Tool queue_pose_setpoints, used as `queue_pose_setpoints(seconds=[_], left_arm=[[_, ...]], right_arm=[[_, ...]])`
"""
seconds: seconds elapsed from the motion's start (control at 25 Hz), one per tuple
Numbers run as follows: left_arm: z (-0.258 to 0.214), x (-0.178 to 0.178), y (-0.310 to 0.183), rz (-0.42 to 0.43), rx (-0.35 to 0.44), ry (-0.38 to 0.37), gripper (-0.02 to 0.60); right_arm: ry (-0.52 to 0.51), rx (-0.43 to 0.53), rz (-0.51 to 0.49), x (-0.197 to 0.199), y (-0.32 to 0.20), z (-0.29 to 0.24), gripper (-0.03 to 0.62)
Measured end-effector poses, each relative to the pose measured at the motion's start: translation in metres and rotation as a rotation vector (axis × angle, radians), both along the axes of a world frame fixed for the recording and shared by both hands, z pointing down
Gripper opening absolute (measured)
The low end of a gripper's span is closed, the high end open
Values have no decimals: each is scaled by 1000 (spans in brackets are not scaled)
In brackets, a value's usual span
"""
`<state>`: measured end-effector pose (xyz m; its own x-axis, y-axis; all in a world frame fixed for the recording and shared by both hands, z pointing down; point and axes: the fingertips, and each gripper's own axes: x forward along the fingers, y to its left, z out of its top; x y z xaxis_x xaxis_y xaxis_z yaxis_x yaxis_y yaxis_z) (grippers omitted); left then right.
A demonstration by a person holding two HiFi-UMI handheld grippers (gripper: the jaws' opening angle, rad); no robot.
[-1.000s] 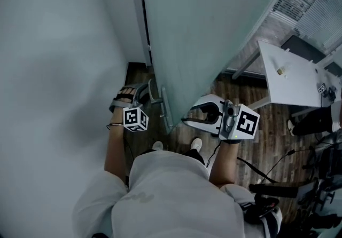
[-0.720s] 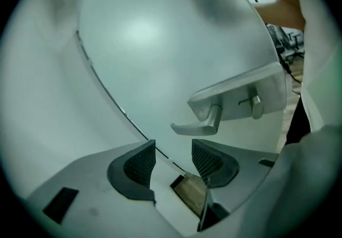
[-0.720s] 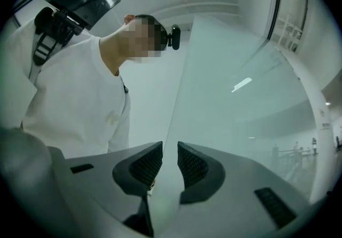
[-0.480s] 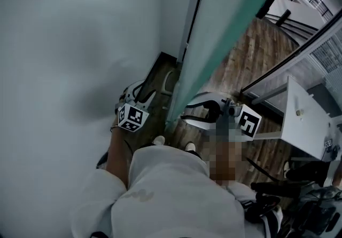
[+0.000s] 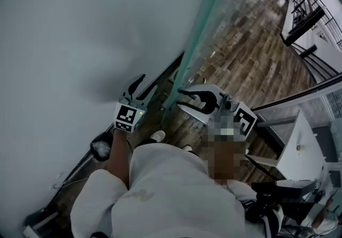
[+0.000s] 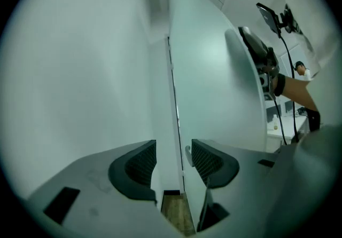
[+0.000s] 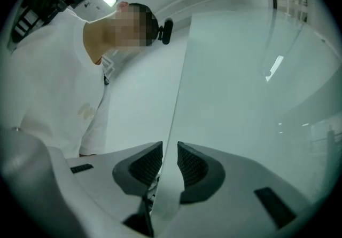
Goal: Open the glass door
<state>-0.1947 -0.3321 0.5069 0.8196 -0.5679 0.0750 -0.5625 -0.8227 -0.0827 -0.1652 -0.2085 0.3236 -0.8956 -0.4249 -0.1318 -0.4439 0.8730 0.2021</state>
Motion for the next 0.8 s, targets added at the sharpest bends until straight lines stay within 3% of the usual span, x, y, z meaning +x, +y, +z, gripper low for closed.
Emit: queue_pose_setpoints(seconds=[0.28, 0.52, 0.8], left_arm=[[-31, -56, 21, -155, -33, 135, 204], [-28, -90, 34, -247, -50, 143, 183], [-25, -119, 43, -320, -60, 146, 178]], right_arm=[[-104, -50, -20, -18, -22, 2, 87], [-209, -94, -2, -43, -58, -2, 87], [-205, -94, 40, -62, -93, -2, 87]])
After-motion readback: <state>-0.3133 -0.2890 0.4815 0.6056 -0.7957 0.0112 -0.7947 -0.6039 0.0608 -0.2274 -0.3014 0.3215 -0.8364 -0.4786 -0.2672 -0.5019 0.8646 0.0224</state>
